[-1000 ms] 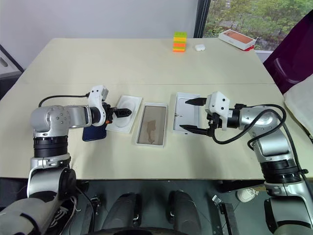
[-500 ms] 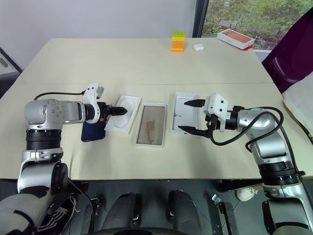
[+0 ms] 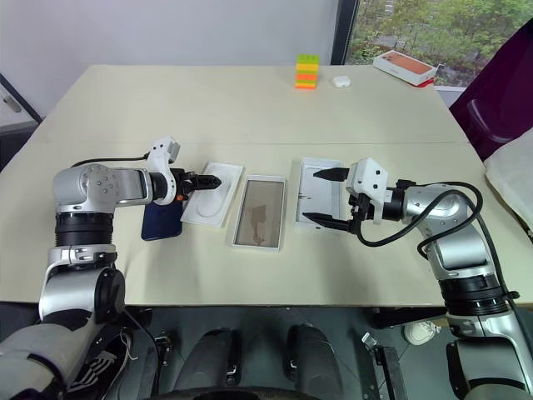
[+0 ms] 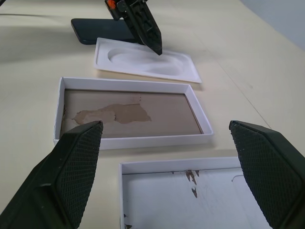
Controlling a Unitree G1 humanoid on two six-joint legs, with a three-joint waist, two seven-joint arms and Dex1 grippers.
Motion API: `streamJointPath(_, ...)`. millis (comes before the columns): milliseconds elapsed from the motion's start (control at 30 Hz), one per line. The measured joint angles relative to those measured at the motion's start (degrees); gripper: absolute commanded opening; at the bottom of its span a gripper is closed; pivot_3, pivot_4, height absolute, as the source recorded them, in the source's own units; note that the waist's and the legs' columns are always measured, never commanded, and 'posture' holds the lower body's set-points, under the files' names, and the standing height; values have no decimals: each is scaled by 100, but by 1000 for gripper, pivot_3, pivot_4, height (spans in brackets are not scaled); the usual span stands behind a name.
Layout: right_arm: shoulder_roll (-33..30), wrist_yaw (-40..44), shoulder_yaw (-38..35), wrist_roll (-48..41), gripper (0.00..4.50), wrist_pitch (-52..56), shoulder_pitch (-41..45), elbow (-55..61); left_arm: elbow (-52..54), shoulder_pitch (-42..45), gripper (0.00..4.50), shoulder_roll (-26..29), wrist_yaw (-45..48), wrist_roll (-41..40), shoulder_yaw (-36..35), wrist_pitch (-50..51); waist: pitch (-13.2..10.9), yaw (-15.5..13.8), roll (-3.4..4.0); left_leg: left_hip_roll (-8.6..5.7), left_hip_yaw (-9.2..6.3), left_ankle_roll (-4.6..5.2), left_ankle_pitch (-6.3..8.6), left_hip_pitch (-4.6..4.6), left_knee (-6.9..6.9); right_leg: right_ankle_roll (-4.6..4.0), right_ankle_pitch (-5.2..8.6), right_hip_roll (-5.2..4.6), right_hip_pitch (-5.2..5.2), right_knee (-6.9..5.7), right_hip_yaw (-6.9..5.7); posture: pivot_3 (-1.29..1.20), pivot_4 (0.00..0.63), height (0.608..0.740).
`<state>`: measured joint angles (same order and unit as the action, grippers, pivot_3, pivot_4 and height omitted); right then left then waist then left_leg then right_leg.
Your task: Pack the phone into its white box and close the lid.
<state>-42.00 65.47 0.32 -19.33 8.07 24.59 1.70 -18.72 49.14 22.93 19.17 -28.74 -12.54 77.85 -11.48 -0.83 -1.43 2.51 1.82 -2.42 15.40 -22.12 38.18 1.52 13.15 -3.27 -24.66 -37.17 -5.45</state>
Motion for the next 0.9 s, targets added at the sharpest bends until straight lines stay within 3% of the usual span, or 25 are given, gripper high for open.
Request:
streamJointPath(133, 2, -2, 0, 0, 4500, 1, 0, 32, 45, -100, 2773, -16, 68, 4, 18, 43, 0, 0, 0, -1, 0, 0, 0, 0, 0, 0, 0, -1, 0, 0, 0, 0, 150, 740)
streamJointPath(500, 43, 16, 127, 63, 4500, -74, -199, -33, 81, -180, 2773, 8, 162, 22, 2, 50, 1, 10, 0, -1, 0, 0, 0, 5, -1, 2, 1, -2, 3, 0, 0, 0, 150, 740)
streamJointPath(600, 44, 17, 128, 88, 4500, -104, -199, -85, 69, -204, 1834, -12, 150, 31, -69, 55, 1, 9, 0, -1, 1, 0, 0, 4, -1, 3, 2, -2, 3, 1, 1, 0, 150, 740)
streamJointPath(700, 43, 23, 128, 102, 4500, -104, -199, -93, 40, -280, 323, -12, 145, 58, -107, 69, 1, 5, 0, -1, 0, 0, 0, 4, -1, 3, 2, -2, 3, 1, 0, 0, 150, 740)
streamJointPath(733, 43, 25, 128, 104, 4500, -104, -199, -93, 28, -301, 47, -12, 167, 48, -136, 70, 1, 5, 0, -2, 0, 0, 0, 4, -1, 3, 2, -3, 3, 1, 0, 0, 150, 740)
streamJointPath(900, 43, 30, 128, 107, 4500, -104, -199, -96, 48, -315, 47, -41, 182, 57, -149, 97, 1, 7, -1, -3, 0, 0, 0, 5, -1, 3, 2, -4, 5, 1, 1, 0, 150, 740)
